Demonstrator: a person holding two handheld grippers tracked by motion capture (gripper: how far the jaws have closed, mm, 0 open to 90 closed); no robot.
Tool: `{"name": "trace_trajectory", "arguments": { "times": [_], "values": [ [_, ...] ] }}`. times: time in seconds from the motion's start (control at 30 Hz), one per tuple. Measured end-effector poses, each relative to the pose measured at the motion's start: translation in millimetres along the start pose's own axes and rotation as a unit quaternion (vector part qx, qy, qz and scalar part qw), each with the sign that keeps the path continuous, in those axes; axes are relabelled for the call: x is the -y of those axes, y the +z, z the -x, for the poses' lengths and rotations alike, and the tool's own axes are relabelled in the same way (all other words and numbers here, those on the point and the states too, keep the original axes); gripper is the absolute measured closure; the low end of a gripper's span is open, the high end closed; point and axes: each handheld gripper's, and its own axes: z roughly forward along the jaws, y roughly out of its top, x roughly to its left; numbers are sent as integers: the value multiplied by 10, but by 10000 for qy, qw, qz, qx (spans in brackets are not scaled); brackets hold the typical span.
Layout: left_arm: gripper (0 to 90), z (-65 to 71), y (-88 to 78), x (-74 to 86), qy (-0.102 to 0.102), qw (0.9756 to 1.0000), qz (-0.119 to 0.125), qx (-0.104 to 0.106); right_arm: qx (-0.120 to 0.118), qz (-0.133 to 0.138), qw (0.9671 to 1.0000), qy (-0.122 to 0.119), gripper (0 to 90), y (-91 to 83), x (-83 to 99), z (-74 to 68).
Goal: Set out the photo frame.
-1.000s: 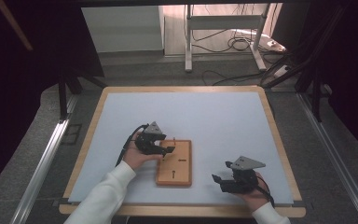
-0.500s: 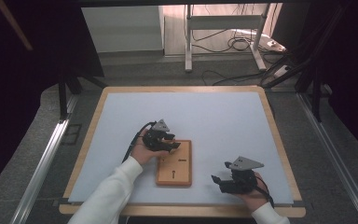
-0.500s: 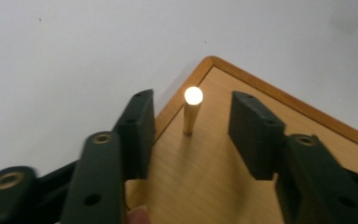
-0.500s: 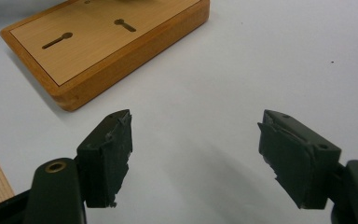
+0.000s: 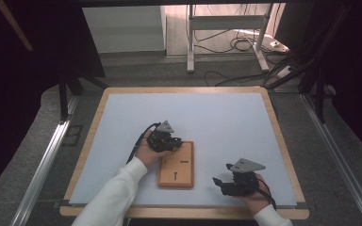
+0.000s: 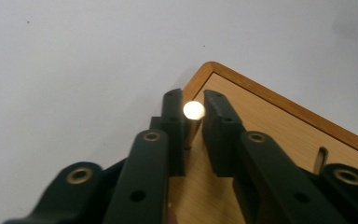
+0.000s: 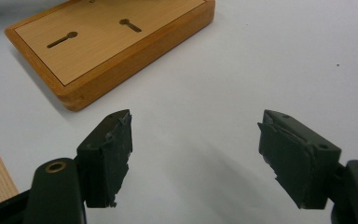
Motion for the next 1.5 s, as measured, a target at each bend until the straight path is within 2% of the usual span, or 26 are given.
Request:
{"name": "trace_trajectory", "arguments": {
  "times": [0.2, 0.4, 0.53, 0.73, 0.9, 0.93, 1.13, 1.3, 1.5],
  "values": [
    [837, -28, -4, 0, -25, 10000, -33, 63, -12, 3, 10000, -82, 260, -1, -17, -36],
    [837, -48, -2, -19, -156, 9997, -76, 182, 3, 64, 9999, -161, 260, -4, -39, -71],
    [835, -62, -1, -39, -222, 9994, -147, 238, -72, 72, 9997, -203, 247, -2, -67, -122],
    [831, -83, -3, -51, -271, 9989, -211, 310, -103, 124, 9988, -467, 229, -11, -123, -246],
    [831, -112, 2, -64, -313, 9985, -238, 393, -62, 163, 9970, -758, 223, 0, -138, -333],
    [831, -112, 2, -64, -313, 9985, -238, 393, -62, 163, 9970, -758, 223, 0, -138, -333],
    [827, -172, 3, -68, -455, 9969, -259, 580, 3, 162, 9942, -1061, 206, 47, -178, -447],
    [829, -186, 7, -87, -455, 9965, -322, 619, -23, 93, 9930, -1175, 182, 109, -215, -526],
    [827, -225, 12, -104, -514, 9952, -377, 737, 218, -38, 9874, -1565, 120, 267, -290, -708]
  ]
}}
